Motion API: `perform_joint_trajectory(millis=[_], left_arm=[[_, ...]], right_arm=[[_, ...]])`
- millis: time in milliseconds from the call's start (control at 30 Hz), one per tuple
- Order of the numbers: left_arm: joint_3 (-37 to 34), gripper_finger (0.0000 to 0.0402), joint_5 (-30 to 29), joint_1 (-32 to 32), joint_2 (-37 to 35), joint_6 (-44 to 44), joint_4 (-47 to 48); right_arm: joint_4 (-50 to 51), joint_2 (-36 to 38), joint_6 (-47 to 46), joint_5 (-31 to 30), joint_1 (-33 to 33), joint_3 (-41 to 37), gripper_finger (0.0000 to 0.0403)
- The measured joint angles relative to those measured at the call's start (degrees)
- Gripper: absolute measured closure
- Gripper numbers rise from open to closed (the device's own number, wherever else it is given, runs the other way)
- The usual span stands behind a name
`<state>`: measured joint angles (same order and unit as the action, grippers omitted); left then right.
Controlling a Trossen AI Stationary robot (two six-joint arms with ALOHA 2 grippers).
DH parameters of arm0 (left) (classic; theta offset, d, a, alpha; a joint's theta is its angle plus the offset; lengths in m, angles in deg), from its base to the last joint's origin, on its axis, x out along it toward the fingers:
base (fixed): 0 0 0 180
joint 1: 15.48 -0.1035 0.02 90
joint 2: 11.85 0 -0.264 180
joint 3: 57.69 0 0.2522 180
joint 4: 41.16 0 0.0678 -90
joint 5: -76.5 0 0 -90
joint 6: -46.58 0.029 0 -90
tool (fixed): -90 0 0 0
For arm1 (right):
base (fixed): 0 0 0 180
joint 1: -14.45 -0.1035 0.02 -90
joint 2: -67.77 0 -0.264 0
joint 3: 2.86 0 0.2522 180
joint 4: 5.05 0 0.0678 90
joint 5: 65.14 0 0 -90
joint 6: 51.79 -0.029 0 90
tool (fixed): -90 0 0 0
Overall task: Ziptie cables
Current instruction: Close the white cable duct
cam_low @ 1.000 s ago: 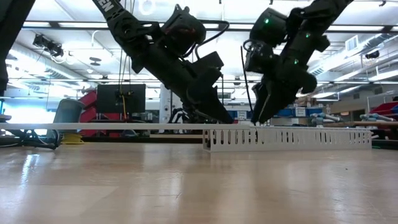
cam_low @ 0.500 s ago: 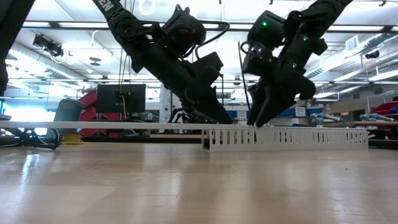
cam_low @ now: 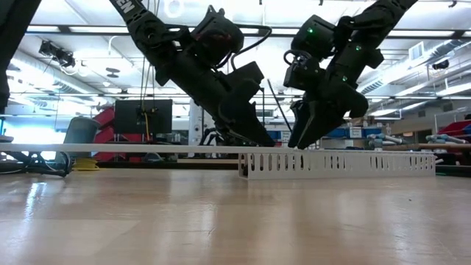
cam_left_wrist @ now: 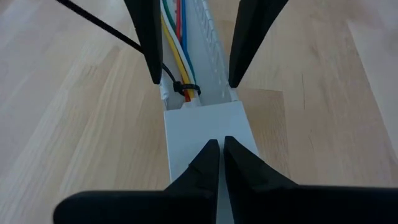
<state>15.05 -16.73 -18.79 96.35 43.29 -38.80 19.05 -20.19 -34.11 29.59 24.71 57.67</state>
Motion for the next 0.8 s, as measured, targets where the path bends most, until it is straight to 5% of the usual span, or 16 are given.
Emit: perform_joint_trajectory(millis=[800], left_arm=[[-0.1,0.0401,0.3,-0.1,0.2,0.1,-1.1]], right_arm=[[-1.5,-2.8,-0.5,1.1,0.1,0.1,0.0218]])
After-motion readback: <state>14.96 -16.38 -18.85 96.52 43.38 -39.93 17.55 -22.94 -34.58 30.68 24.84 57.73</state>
